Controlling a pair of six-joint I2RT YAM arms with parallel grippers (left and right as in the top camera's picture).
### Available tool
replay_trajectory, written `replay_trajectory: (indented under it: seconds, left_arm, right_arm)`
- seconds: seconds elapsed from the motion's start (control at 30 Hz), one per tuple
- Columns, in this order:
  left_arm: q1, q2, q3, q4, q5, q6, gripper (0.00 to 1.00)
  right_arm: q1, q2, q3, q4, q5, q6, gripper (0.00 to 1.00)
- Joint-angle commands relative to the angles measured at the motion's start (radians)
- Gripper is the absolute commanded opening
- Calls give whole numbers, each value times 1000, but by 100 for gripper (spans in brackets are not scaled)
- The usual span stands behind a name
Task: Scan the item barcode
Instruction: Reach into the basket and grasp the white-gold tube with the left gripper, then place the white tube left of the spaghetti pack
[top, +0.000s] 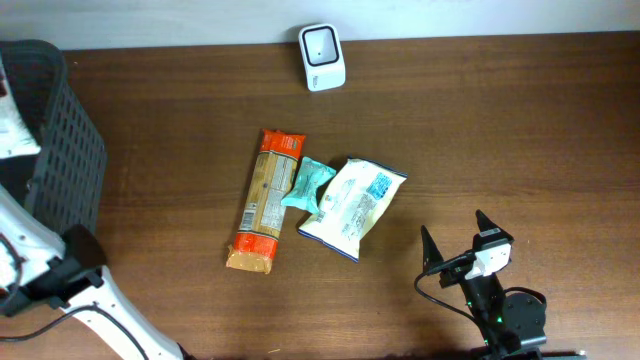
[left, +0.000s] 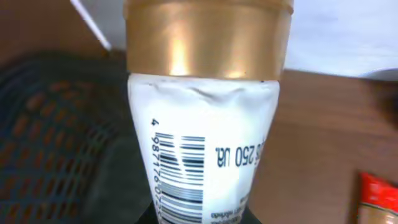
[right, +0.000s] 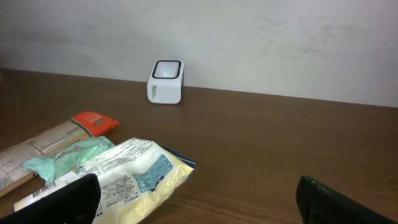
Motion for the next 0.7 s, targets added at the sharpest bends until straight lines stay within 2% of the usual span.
replay_trajectory:
  seconds: [0.0, 0.1, 0.27, 0.5, 0.67]
  left_arm:
    - [-59, -127, 32, -58, -15, -44, 0]
    - [-101, -164, 21, -85, -12, -138, 0]
    - [-230, -183, -36, -85, 15, -167, 0]
    - [-452, -248, -519, -82, -126, -186, 0]
    - [-522, -246, -901, 112, -130, -218, 0]
  right_arm:
    - [-8, -6, -5, -4, 5, 3, 99]
    - [-8, -6, -5, -4, 5, 3, 99]
    - [-8, -6, -5, -4, 5, 3, 99]
    - [-8, -6, -5, -4, 5, 3, 99]
    - [-8, -6, -5, -4, 5, 3, 99]
